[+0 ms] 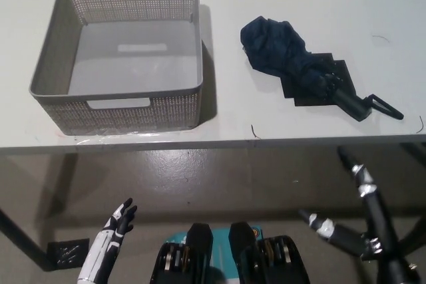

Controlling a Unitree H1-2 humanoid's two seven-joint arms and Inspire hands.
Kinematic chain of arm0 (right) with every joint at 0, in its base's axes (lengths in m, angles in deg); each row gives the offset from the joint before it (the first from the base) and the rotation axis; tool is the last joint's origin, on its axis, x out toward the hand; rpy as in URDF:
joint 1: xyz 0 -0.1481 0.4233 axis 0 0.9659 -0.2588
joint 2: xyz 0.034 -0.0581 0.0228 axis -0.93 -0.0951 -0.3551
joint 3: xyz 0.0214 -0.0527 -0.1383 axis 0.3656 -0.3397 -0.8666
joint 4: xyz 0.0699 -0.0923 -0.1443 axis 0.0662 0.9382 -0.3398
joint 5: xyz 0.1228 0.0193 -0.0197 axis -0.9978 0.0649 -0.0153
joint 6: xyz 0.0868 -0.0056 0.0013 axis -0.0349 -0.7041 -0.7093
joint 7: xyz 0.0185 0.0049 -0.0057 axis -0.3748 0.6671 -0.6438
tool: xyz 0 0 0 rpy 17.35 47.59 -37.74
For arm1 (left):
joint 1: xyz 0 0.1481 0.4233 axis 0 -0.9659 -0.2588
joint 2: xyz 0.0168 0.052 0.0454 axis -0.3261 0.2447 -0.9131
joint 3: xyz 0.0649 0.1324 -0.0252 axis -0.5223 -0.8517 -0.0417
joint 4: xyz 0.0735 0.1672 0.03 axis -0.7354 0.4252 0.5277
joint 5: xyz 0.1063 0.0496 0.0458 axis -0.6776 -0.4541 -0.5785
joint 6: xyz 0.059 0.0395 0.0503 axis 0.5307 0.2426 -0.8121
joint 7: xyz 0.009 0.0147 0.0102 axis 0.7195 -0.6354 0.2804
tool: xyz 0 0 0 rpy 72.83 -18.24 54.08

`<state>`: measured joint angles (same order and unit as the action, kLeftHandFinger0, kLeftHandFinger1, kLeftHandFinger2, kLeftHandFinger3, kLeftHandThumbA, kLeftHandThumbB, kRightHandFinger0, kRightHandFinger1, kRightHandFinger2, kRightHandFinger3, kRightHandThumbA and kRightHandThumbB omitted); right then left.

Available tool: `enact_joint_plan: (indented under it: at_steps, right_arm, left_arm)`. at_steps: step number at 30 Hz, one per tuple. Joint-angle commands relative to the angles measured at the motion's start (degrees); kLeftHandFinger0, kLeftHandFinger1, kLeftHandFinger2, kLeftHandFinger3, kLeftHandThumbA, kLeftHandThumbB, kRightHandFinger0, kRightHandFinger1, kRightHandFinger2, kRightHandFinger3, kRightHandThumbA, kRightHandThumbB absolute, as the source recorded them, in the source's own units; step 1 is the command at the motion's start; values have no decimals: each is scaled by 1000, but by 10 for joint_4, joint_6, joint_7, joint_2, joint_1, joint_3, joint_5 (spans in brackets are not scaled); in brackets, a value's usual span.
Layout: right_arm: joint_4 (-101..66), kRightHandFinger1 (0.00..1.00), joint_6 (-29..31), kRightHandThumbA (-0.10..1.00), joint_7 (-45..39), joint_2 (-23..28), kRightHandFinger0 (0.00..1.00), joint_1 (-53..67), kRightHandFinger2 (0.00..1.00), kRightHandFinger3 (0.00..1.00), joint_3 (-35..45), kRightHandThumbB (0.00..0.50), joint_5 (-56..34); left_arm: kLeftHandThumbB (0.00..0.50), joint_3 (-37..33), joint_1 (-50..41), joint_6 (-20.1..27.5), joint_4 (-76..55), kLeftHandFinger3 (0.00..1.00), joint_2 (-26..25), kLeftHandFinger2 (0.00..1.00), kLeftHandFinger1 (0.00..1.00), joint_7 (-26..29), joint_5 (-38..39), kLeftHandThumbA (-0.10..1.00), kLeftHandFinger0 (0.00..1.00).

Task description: Use the right hand to pick up a umbrella on the right side and place it into a container on the lft side

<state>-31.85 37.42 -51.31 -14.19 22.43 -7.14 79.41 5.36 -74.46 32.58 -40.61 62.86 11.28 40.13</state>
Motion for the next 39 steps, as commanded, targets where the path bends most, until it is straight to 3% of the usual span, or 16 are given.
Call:
enact_joint_plan:
  at_steps: [1, 7, 16, 18, 23, 39]
  right_arm:
    - [-220, 1000, -207, 1000, -90, 52, 1000, -144, 1000, 1000, 48, 408, 201]
    - [-110, 1000, -298, 1000, -138, 111, 1000, -308, 1000, 1000, 20, 380, 226]
    - [111, 1000, -363, 1000, -158, 126, 1000, -493, 1000, 1000, -62, 458, 276]
    - [179, 1000, -366, 1000, -148, 123, 1000, -531, 1000, 1000, -76, 449, 276]
    - [323, 1000, -380, 1000, -133, 111, 1000, -601, 1000, 1000, -96, 447, 258]
    - [756, 1000, -337, 998, -65, 60, 1000, -711, 1000, 1000, -118, 435, 201]
  left_arm:
    - [296, -4, -2, 63, -5, 1000, -14, 1000, 1000, -8, -10, 1000, 1000]
    - [314, -5, -4, 69, 1, 1000, -14, 1000, 1000, -5, -15, 1000, 1000]
    - [318, -5, -9, 68, -2, 1000, -10, 1000, 1000, -8, -9, 1000, 1000]
    - [300, -5, -9, 73, -2, 1000, -10, 1000, 1000, -5, -13, 1000, 1000]
    - [310, -6, -11, 76, -1, 1000, -10, 1000, 1000, -4, -18, 1000, 1000]
    - [304, -5, -17, 79, -8, 1000, -11, 1000, 1000, -12, -15, 1000, 1000]
